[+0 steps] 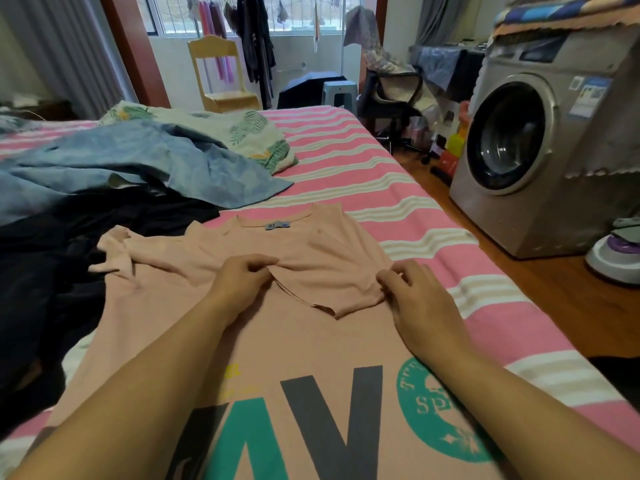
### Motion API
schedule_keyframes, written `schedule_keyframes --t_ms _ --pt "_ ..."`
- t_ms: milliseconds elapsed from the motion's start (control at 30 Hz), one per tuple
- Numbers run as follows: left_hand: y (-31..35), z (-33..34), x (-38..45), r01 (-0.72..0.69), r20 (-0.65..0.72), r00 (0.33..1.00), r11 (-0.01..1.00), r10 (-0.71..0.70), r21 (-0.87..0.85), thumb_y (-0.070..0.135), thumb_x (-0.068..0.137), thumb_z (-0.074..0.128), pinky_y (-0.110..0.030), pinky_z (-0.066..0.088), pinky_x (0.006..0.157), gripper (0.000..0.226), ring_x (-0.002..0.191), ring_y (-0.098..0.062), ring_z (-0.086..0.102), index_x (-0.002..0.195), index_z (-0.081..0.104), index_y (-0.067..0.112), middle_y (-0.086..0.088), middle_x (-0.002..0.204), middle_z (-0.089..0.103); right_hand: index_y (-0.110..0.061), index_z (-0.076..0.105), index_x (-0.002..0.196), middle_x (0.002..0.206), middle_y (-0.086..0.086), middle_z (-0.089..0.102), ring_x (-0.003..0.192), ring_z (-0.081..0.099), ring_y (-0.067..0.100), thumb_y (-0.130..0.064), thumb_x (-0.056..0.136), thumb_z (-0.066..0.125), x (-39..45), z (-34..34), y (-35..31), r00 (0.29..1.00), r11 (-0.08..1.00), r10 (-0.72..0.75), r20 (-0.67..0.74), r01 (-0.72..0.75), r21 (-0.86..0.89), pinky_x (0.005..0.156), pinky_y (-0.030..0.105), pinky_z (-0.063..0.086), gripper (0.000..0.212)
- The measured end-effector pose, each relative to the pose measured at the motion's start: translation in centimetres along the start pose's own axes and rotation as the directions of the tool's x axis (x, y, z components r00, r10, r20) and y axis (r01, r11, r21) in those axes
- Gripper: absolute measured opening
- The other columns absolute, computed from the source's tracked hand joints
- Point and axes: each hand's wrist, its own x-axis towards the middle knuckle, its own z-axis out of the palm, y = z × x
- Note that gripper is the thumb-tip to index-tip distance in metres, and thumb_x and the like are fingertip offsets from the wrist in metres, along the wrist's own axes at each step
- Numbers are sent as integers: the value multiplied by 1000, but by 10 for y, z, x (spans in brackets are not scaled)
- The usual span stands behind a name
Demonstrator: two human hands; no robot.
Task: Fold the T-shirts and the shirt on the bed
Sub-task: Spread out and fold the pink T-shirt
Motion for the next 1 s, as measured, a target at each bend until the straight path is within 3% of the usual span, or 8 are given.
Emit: schedule_keyframes --t_ms 167,267,467,567,633,733,900,1000 --pt "22 -6 -17 62 -221 959 892 -177 -449 -2 91 50 -23 41 43 38 56 -21 59 101 77 23 -4 69 63 -13 70 105 94 4 61 86 58 31 -8 83 74 -2 6 1 999 1000 -3 -42 2 -11 58 38 49 24" --pt "36 -2 -35 245 -214 885 803 -414 -543 10 93 43 -27 44 46 28 45 -19 50 109 66 10 -6 63 52 -12 69 97 88 4 62 83 58 30 -9 82 67 -1 7 0 996 999 48 -82 -47 8 59 37 49 16" --pt "79 12 -85 710 389 702 622 -597 -329 32 101 48 -27 53 40 28 44 -22 59 99 55 5 -14 65 62 -11 76 95 89 3 68 86 62 28 -15 80 56 -2 7 -2 990 992 110 -89 -103 74 65 36 53 26" --pt "73 31 -101 628 332 757 766 -563 -134 35 100 50 -25 47 43 28 45 -24 60 90 58 10 -12 66 66 -9 73 112 98 7 69 90 63 31 -13 81 56 -2 6 0 987 989 125 -98 -116 93 70 38 53 35" --pt "57 29 -92 479 78 878 869 -473 -128 37 95 54 -30 48 53 22 57 -26 60 91 53 15 -8 79 64 -13 65 122 112 8 63 98 59 31 -10 83 64 -2 5 0 993 994 91 -74 -86 63 72 41 53 39" --pt "32 2 -65 234 -223 963 888 -154 395 25 88 61 -44 52 84 27 96 -32 59 112 48 23 -5 113 53 -12 64 112 123 14 58 109 53 36 -10 81 77 -1 7 -4 979 979 -178 -102 166 -121 93 48 44 33" --pt "12 -23 -60 1 106 994 950 -36 311 -8 87 61 -23 46 95 65 102 -14 58 142 53 26 0 123 59 -10 68 106 106 11 65 103 60 35 -9 94 62 2 8 -5 870 855 -485 -95 448 -263 109 52 39 14" --pt "-3 -22 -63 -105 64 994 953 91 284 -1 93 65 1 38 80 56 94 -3 57 139 59 30 3 118 59 -10 68 97 95 9 66 95 61 33 -10 98 56 2 6 -6 877 864 -472 -91 440 -245 110 47 38 12"
